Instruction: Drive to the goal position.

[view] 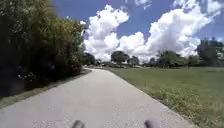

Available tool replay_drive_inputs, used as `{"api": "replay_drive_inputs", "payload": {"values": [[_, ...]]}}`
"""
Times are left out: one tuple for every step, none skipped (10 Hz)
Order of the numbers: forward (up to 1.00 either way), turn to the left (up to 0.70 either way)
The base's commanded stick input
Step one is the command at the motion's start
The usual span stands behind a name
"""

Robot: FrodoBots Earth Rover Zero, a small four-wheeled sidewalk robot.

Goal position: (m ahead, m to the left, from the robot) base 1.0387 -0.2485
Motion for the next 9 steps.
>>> {"api": "replay_drive_inputs", "payload": {"values": [[0.50,0.20],[0.50,0.25],[0.50,0.25],[0.50,0.25],[0.50,0.25],[0.50,0.24],[0.50,0.21],[0.50,0.17],[0.50,0.13]]}}
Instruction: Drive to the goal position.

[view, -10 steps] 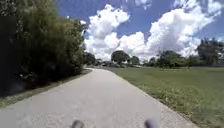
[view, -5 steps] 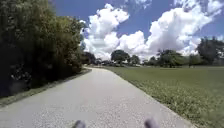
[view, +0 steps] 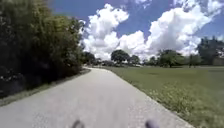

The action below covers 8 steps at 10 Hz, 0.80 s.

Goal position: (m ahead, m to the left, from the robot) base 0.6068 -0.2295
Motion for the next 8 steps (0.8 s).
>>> {"api": "replay_drive_inputs", "payload": {"values": [[0.50,0.10],[0.50,0.06],[0.50,0.03],[0.50,0.00],[0.50,0.00],[0.50,0.00],[0.50,0.00],[0.50,0.00]]}}
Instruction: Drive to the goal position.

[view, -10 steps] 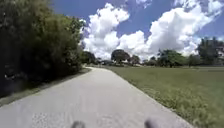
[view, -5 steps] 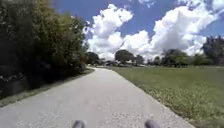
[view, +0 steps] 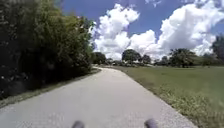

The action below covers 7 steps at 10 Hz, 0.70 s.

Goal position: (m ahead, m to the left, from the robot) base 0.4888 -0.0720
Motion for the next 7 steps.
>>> {"api": "replay_drive_inputs", "payload": {"values": [[0.50,0.00],[0.50,0.00],[0.50,0.00],[0.50,0.00],[0.50,0.00],[0.50,0.00],[0.50,0.00]]}}
